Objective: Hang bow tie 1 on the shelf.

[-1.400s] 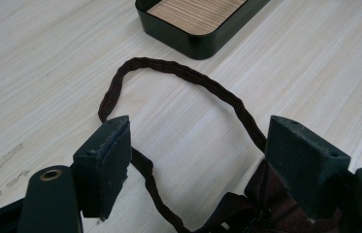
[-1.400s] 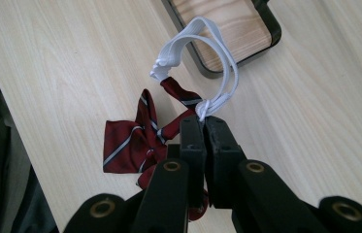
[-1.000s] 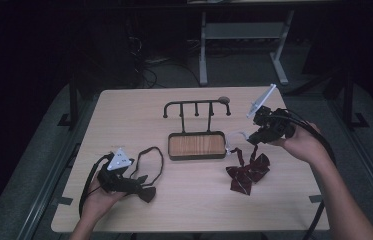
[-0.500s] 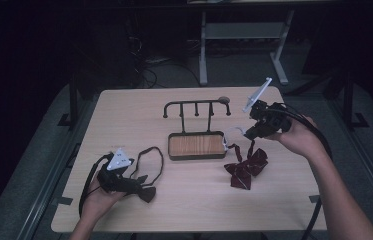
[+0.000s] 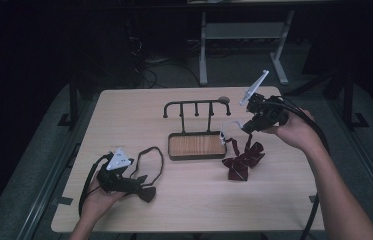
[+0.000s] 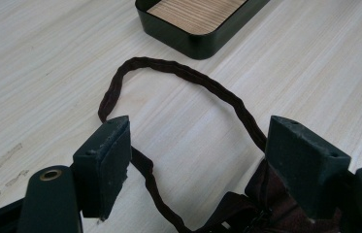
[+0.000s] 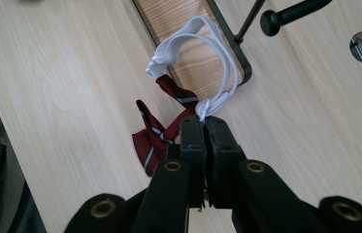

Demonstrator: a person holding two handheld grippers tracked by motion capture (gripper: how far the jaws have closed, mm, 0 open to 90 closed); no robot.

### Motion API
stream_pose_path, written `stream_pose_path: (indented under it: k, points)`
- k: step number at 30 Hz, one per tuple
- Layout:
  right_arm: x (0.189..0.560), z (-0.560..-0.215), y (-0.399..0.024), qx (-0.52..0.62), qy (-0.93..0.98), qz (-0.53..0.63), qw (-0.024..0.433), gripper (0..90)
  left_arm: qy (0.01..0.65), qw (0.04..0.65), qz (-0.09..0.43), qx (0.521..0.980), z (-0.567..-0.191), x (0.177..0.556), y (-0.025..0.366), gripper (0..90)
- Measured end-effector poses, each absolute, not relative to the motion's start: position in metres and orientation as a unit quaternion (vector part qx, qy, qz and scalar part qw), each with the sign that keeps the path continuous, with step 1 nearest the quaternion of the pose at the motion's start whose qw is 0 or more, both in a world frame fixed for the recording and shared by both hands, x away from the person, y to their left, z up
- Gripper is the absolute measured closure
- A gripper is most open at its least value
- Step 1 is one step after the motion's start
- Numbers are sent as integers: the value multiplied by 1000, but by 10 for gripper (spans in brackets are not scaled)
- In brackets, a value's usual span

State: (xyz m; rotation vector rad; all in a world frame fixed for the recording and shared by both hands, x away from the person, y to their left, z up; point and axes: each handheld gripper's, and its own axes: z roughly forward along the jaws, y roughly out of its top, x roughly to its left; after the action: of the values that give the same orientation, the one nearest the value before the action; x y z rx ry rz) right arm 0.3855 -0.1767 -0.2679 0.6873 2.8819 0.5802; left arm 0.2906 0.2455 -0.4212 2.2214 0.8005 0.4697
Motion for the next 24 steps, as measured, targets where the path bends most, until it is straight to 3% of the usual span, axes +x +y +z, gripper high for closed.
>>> stream_pose_path:
  k: [24]
  points:
    - [403, -254, -172, 232, 950, 202, 58, 867, 311, 361, 183, 860, -420, 291, 247, 252]
